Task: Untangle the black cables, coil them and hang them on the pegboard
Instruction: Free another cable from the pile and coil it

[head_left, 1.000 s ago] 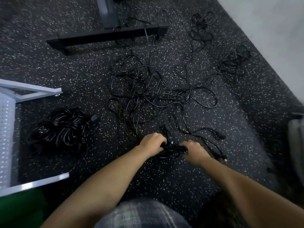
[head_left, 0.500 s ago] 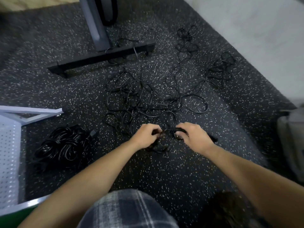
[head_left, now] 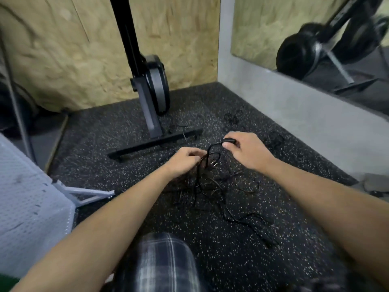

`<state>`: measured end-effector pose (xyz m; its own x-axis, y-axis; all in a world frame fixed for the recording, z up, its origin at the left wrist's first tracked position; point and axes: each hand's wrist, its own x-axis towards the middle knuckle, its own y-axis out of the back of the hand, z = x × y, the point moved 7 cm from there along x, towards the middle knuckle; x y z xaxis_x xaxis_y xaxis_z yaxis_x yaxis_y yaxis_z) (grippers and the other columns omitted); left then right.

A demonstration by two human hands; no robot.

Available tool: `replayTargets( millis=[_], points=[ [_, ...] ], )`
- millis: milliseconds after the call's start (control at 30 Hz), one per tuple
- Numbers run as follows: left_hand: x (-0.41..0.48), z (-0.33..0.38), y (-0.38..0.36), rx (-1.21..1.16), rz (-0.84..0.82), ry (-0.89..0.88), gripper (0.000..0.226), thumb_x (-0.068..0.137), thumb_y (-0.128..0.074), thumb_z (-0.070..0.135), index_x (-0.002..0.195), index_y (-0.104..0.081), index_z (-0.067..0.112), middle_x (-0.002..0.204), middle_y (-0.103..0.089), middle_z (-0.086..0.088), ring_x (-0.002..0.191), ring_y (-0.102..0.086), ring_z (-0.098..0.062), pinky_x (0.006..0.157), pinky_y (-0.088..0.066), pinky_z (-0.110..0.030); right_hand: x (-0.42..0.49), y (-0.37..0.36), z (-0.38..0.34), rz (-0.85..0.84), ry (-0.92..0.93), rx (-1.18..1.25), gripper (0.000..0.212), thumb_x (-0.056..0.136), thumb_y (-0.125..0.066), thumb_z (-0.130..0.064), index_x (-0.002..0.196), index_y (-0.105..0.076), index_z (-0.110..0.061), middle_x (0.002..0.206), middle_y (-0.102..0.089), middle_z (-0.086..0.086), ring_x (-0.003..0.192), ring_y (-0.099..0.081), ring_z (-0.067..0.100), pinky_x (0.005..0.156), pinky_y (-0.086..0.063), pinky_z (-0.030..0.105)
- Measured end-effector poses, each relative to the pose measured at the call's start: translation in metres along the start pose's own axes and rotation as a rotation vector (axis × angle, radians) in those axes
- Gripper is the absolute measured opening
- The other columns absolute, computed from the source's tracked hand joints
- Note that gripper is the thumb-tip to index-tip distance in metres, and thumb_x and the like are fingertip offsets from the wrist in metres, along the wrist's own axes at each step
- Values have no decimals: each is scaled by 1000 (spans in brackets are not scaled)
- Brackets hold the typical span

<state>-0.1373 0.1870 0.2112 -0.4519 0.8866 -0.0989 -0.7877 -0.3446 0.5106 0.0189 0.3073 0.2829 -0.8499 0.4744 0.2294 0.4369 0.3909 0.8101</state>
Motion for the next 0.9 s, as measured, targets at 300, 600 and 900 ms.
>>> replayTargets(
  millis=[300,600,900],
  points=[
    [-37,91,29,41,177,-153,14,96,-76,23,100,-66,13,94,-68,4,92,-65,-16,89,-53,-37,-9,95,-66,231,77,140,14,103,-61,-27,109,-72,-20,90,-68,-6,81,-57,9,66,-36,17],
    [-65,137,29,338,329,-230,9,102,-65,12,98,-67,19,95,-78,7,95,-72,-7,93,-55,-32,-34,106,-49,228,29,324,19,103,-59,-26,118,-70,-30,84,-74,-8,65,-62,-3,66,-52,22],
    [-60,108,30,450,314,-206,17,106,-55,12,110,-66,24,97,-70,6,90,-65,-13,81,-53,-36,-14,49,-37,-187,-11,130,19,110,-41,-34,109,-55,-22,83,-61,3,62,-49,15,55,-36,30]
  ],
)
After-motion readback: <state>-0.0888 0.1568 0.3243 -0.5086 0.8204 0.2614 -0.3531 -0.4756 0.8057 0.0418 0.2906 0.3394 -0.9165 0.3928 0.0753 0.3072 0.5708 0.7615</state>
